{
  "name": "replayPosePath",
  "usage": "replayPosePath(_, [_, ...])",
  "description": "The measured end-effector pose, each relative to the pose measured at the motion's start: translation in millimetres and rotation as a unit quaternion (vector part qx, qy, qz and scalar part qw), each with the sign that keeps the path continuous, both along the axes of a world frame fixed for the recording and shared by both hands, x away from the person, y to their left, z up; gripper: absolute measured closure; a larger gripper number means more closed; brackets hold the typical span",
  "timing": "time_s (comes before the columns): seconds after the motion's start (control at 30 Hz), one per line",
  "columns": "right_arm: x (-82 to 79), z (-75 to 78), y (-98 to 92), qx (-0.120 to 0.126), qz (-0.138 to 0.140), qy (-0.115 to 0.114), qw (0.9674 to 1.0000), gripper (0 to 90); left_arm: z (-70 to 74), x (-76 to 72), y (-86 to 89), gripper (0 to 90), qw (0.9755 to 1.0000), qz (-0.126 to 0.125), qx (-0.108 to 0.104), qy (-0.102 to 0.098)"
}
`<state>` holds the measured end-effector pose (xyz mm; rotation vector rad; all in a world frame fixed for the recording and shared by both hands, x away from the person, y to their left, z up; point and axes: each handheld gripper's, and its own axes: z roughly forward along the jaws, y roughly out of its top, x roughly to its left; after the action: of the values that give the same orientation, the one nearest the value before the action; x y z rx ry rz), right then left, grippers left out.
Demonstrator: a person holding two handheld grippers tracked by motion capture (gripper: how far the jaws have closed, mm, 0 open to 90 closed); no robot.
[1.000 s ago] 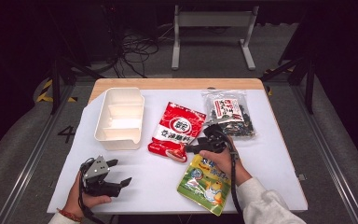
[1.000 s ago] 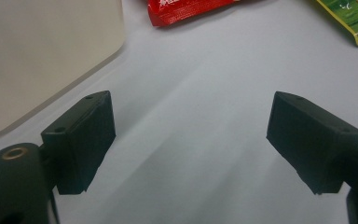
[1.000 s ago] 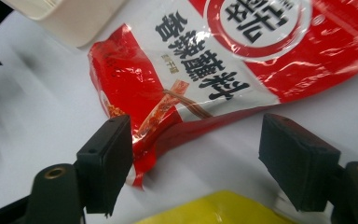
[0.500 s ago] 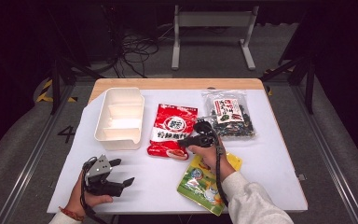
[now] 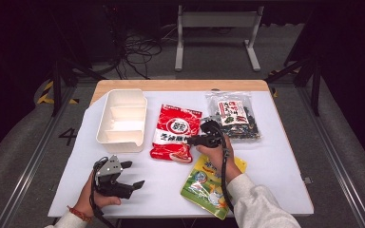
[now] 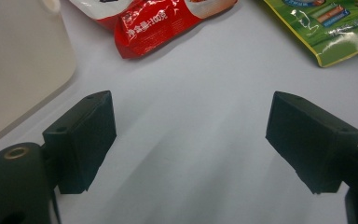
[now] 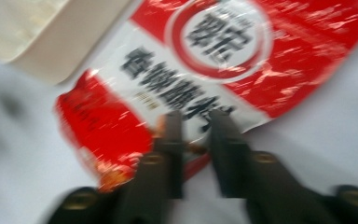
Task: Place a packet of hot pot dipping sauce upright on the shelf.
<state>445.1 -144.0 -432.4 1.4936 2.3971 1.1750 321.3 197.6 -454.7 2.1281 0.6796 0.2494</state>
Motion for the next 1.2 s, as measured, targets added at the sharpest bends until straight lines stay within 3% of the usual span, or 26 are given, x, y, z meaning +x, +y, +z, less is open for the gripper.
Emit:
replayPosePath(0.13, [13.1,-7.4,-0.9,-0.016,-0.021,0.02,0.9995,37.2,-0.9,-1.2,0.5,16.0,1.0,-0.001,0.0,0.002])
replayPosePath(0.2, [19.3,-9.8,-0.4,-0.02,-0.029,0.025,0.9991,33.1,-1.2,-1.2,1.3,15.9,1.0,-0.002,-0.002,0.001])
replayPosePath(0.3, [29.0,-10.4,0.7,0.002,-0.03,0.035,0.9989,27.2,-1.7,-2.5,1.2,15.8,0.9999,-0.007,-0.007,0.006])
replayPosePath(0.4, [32.7,-14.9,3.6,0.048,-0.03,0.049,0.9972,34.6,-4.6,-3.7,-1.2,15.8,0.9997,-0.019,-0.006,0.014])
replayPosePath(0.43, [32.7,-14.9,3.6,0.048,-0.03,0.049,0.9972,34.6,-4.6,-3.7,-1.2,15.9,0.9997,-0.019,-0.006,0.014])
replayPosePath(0.47, [31.9,-16.6,10.1,0.051,-0.02,0.05,0.9973,44.5,-6.0,-3.8,-3.2,15.9,0.9996,-0.024,-0.002,0.016])
replayPosePath(0.5, [31.9,-16.6,10.1,0.051,-0.02,0.05,0.9973,44.5,-6.0,-3.8,-3.2,15.9,0.9996,-0.024,-0.002,0.016])
replayPosePath(0.67, [31.4,-14.3,21.0,0.022,0.005,0.055,0.9982,61.0,-5.2,-1.8,-4.1,16.0,0.9994,-0.024,-0.015,0.022])
replayPosePath(0.8, [33.1,-16.7,16.4,0.044,0.02,0.061,0.9969,74.2,-4.0,2.5,-3.8,16.1,0.9993,-0.019,-0.021,0.023])
replayPosePath(0.87, [31.8,-16.6,15.0,0.051,0.023,0.057,0.9968,79.7,-3.8,4.7,-3.6,16.1,0.999,-0.019,-0.027,0.029])
replayPosePath(1.0, [26.1,-13.5,15.2,0.04,0.041,0.044,0.9974,83.2,-2.9,7.2,-4.0,16.1,0.9989,-0.016,-0.031,0.031])
replayPosePath(1.1, [16.2,-10.7,14.8,0.027,0.062,0.017,0.9976,83.9,2.3,5.1,-5.0,16.1,0.9994,-0.019,-0.022,0.019])
replayPosePath(1.2, [2.1,-7.1,7.0,0.042,0.069,-0.01,0.9967,84.4,10.5,4.4,-1.4,16.1,0.999,-0.022,-0.038,0.012])
